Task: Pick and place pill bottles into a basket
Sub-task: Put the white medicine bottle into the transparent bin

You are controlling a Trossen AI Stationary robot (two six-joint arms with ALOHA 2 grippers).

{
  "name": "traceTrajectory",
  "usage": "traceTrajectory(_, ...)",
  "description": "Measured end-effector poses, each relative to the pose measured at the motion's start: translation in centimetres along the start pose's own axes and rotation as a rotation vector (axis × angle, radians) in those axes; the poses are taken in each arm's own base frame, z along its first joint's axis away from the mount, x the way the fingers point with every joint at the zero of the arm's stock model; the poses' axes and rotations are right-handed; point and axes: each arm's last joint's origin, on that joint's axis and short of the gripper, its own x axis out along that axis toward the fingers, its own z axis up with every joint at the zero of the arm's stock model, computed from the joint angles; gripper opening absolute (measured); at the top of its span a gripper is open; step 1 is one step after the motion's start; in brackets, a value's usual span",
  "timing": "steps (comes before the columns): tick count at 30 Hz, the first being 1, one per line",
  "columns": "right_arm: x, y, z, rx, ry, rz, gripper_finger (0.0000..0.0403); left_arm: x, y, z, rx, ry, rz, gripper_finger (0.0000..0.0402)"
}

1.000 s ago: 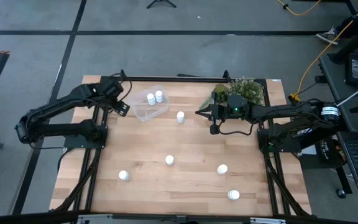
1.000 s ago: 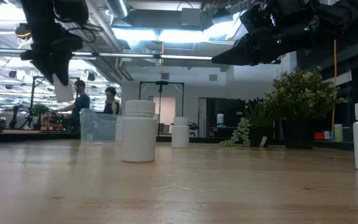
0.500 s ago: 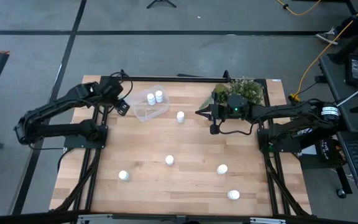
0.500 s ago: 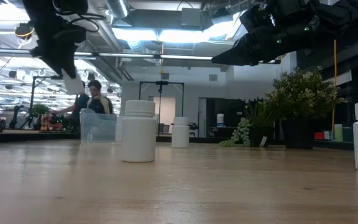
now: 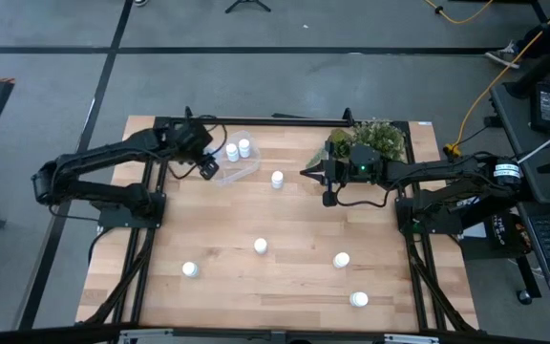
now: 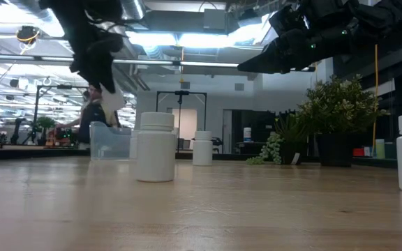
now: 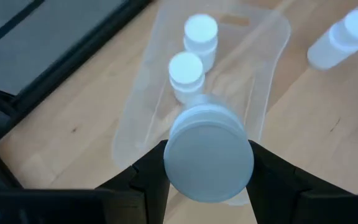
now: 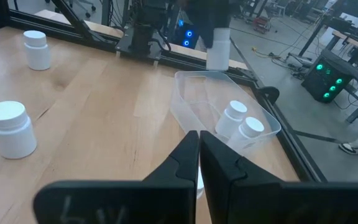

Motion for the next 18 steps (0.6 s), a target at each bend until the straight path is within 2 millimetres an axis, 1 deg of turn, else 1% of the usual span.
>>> traceTrajectory(3, 0.0, 0.0, 0.0, -0.002, 0.000, 0.000, 0.0019, 0.8, -0.4, 0.9, 0.032, 0.057, 0.015, 0.0165)
traceTrajectory(10, 0.0, 0.0, 0.0, -0.005, 0.000, 0.000, 0.0019, 2.0, -1.3, 3.8, 0.150, 0.123, 0.025, 0.0165)
traceTrajectory(14, 0.0, 0.0, 0.0, -0.004, 0.000, 0.000, 0.0019, 2.6, -1.5, 4.5, 0.183, 0.207, 0.040, 0.0165)
traceTrajectory(18, 0.0, 0.0, 0.0, -0.003, 0.001, 0.000, 0.0019, 3.3, -1.6, 4.5, 0.209, 0.260, 0.053, 0.0165)
